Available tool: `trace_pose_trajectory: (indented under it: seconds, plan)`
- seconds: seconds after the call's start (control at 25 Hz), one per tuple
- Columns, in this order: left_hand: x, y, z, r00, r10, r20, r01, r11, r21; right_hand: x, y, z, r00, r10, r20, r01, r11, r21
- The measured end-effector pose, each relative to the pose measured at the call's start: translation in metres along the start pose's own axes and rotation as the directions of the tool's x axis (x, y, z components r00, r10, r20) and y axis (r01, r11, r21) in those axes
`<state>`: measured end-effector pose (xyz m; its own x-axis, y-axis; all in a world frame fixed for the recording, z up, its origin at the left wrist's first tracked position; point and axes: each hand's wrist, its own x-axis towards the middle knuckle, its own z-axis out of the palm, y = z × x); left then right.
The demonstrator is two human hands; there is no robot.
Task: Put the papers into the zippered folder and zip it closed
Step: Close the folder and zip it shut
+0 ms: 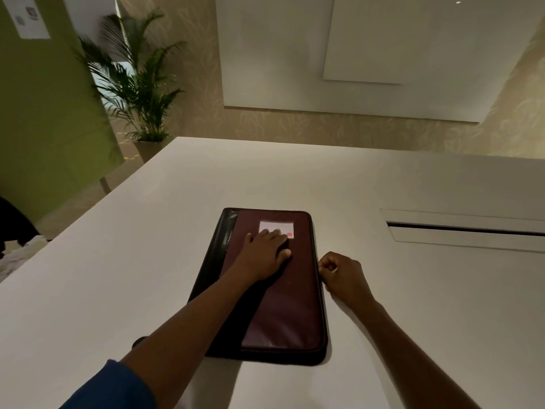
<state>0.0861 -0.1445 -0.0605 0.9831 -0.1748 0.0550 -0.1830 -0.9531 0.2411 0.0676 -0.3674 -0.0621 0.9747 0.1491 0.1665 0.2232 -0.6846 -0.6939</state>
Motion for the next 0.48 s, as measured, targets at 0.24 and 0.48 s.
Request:
trace_pose_trajectory:
  seconds: [0.24, 0.48]
  plan:
    - [0.08, -0.02, 0.008, 0.997, -0.079, 0.012, 0.08, 0.996, -0.027, 0.004, 0.01, 0.011, 0.995, -0.027, -0.095, 0.027, 1.0, -0.004]
    - [0.109, -0.034, 0.008, 0.98, -0.194, -0.053, 0.193, 0.981, -0.029, 0.01, 0.018, 0.021, 0.99, -0.043, -0.137, 0.033, 0.997, -0.072]
